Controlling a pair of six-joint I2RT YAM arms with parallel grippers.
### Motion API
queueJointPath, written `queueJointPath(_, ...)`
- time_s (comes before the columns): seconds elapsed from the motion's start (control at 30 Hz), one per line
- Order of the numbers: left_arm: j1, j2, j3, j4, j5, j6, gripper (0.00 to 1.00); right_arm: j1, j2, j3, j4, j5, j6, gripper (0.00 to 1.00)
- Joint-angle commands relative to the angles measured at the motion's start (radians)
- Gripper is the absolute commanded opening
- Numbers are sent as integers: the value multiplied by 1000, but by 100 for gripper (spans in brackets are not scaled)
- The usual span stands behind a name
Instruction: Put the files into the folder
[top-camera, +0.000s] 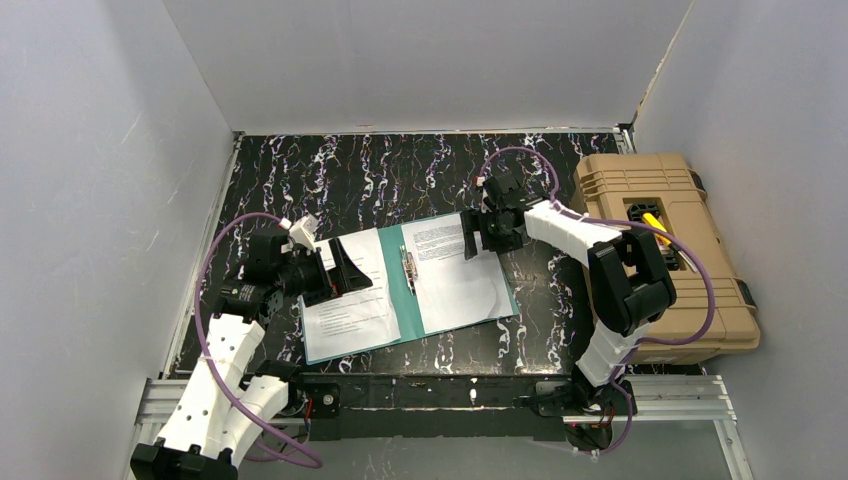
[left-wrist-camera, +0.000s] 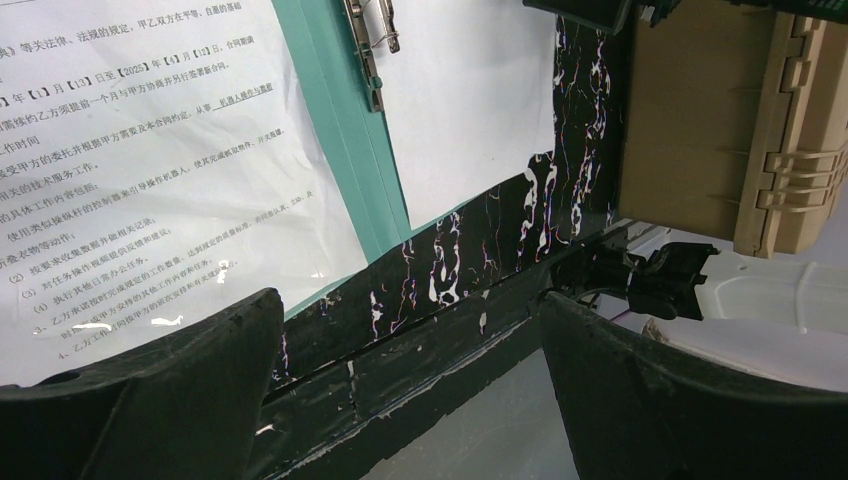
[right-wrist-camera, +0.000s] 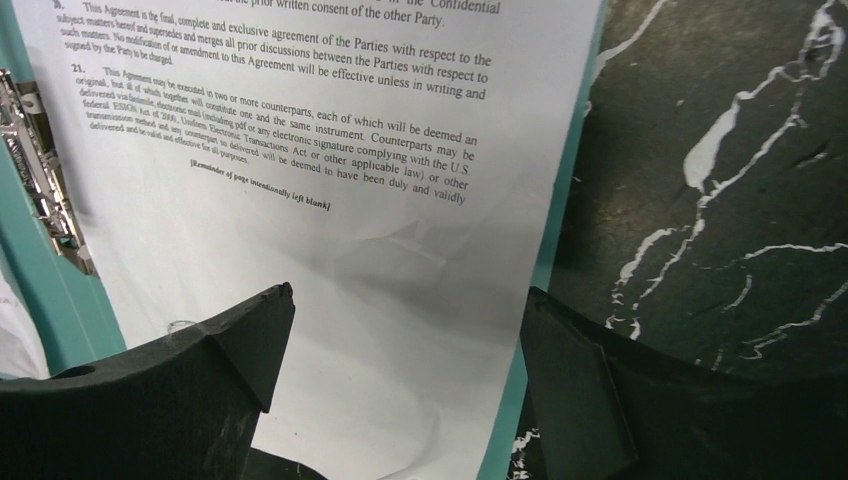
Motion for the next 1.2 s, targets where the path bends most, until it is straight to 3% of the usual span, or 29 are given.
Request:
queueJointPath(0.0, -15, -6, -7, -3, 2, 13, 98, -3, -66, 72, -43, 90, -21, 91)
queueJointPath(0.27, -80, 27, -4, -29, -80, -3, 98, 9, -154, 81, -50, 65, 6, 87)
queueJointPath(0.47, -193, 111, 21, -105, -246, -42, 98, 78, -154, 82, -23, -2, 55, 79)
queueJointPath(0.87, -440, 298, 29, -190, -586, -159, 91, 240, -57, 115, 62, -14, 123, 61)
queueJointPath(1.17, -523, 460, 52, -188, -668, -194, 85, 310, 49, 186, 99, -29, 155, 51)
